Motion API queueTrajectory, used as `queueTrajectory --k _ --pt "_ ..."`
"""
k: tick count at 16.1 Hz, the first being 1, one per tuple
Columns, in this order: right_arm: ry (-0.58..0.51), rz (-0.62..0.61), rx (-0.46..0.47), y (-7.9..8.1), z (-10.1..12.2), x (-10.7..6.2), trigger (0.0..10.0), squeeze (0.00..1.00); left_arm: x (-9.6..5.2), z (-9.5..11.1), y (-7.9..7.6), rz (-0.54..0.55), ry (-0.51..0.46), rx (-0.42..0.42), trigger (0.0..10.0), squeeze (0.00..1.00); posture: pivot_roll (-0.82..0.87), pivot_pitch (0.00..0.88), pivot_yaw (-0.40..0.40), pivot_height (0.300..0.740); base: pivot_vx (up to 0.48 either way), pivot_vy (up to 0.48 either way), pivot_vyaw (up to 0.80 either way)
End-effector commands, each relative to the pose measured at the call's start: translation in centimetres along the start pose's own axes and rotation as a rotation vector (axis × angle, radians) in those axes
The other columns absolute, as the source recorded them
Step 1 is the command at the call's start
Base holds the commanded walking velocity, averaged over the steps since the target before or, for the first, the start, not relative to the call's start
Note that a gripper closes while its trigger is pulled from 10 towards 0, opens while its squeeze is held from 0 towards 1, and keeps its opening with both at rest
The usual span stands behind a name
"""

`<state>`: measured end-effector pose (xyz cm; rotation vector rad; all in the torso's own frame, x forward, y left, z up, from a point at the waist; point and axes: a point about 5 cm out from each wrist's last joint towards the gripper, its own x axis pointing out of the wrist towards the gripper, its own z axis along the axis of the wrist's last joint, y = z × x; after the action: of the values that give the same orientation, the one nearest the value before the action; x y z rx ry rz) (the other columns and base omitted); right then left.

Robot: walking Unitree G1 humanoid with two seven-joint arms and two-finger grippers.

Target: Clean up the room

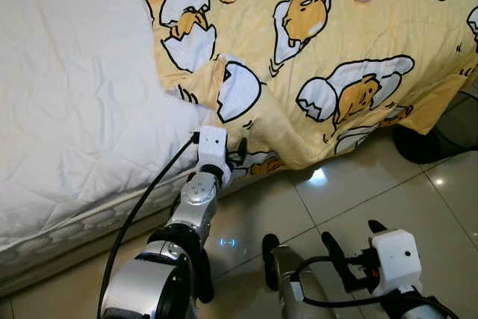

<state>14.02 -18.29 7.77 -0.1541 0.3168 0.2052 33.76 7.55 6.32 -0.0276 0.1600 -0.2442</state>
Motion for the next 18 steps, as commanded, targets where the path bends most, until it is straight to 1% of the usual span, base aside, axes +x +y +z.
queueTrajectory --k 1,2,5,7,10,16,18 --pt "0.033 0.006 -0.003 0.1 -0.5 -0.2 10.0 0.0 -0.4 -1.4 -0.3 -0.015 0.078 0.028 0.0 0.0 -0.39 0.353 -0.023 0.74 0.0 0.0 0.0" --pt "0.033 0.007 -0.004 0.1 -0.6 -0.1 10.0 0.0 -0.5 -1.6 -0.2 -0.013 0.092 0.04 0.0 0.0 -0.39 0.344 -0.021 0.74 0.0 0.0 0.0" --pt "0.017 0.01 -0.002 0.1 -0.3 0.5 10.0 0.0 -0.7 -2.3 0.9 0.037 0.128 -0.05 0.0 0.0 -0.38 0.323 -0.02 0.74 0.0 0.0 0.0" --pt "0.011 0.015 -0.002 0.2 -0.2 0.8 10.0 0.0 -0.7 -2.2 0.9 0.019 0.124 -0.044 0.0 0.0 -0.37 0.317 -0.018 0.74 0.0 0.0 0.0" --pt "0.012 0.018 -0.004 0.2 -0.3 1.0 10.0 0.0 -0.5 -1.7 1.1 0.027 0.103 -0.076 0.0 0.0 -0.37 0.316 -0.018 0.74 0.0 0.0 0.0" --pt "0.02 0.013 -0.001 0.2 -0.4 1.0 10.0 0.0 -0.2 -1.2 0.7 -0.013 0.094 -0.052 0.0 0.0 -0.37 0.332 -0.018 0.74 0.0 0.0 0.0" --pt "0.023 0.012 0.001 0.2 -0.5 1.0 10.0 0.0 -0.2 -1.3 0.7 -0.011 0.102 -0.026 0.0 0.0 -0.37 0.337 -0.022 0.74 0.0 0.0 0.0"
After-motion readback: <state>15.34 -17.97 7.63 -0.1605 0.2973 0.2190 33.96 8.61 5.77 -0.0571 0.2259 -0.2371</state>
